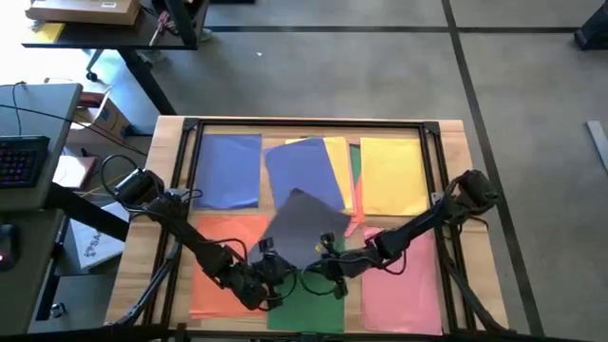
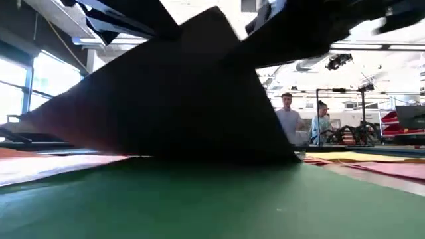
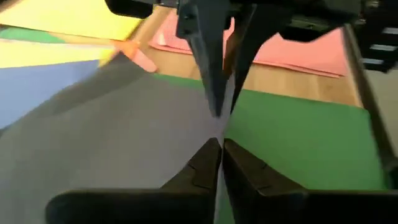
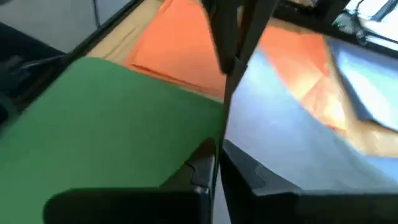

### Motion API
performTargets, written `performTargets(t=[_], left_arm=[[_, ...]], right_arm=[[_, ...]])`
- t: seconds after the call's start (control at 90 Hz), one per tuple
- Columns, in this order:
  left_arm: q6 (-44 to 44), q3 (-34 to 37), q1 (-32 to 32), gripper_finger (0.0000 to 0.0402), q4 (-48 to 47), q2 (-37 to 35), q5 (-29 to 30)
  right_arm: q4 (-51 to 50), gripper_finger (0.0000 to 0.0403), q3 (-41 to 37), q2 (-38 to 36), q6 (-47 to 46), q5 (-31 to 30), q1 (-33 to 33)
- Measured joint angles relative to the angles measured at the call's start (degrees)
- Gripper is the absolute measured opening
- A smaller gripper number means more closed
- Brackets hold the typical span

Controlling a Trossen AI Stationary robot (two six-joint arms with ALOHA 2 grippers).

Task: Organize paper
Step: Move the black paper on the green paper

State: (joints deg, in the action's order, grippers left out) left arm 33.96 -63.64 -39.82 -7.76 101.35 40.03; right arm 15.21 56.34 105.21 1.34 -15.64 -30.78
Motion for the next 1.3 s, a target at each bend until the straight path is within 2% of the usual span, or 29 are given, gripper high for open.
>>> performTargets(t=[0.178,0.267,0.378,0.544,0.833,1.0,1.167,1.3], left_arm=[[0.6,0.0,-1.5,0.0082,-0.8,-2.4,-1.9],[4.6,0.0,-2.0,0.0092,-4.4,-3.3,-0.6],[13.7,0.0,-2.2,0.0092,-12.7,-3.3,0.0],[28.4,2.9,-2.3,0.0081,-22.3,-2.3,-2.6],[40.0,10.2,-5.0,0.0068,-17.2,-0.1,-11.1],[44.0,11.4,-7.7,0.0066,-12.0,1.8,-13.8],[48.3,11.4,-10.2,0.0066,-9.7,2.3,-13.3],[49.9,10.7,-11.5,0.0066,-10.2,2.4,-11.4]], right_arm=[[-3.4,0.0,0.0,0.0,-0.9,2.8,-5.8],[-3.5,0.0,0.0,0.0,-0.4,4.6,-8.5],[-3.6,0.0,0.0,0.0,0.2,5.7,-11.1],[-3.3,0.0,0.0,1.0,1.7,5.5,-12.1],[-3.6,0.0006,0.0,3.3,0.1,5.5,-11.5],[-3.1,0.0059,0.0,3.3,0.0,5.5,-11.5],[-3.1,0.0138,0.0,2.7,0.3,5.3,-11.5],[-4.0,0.0185,1.1,0.1,1.9,4.7,-11.6]])
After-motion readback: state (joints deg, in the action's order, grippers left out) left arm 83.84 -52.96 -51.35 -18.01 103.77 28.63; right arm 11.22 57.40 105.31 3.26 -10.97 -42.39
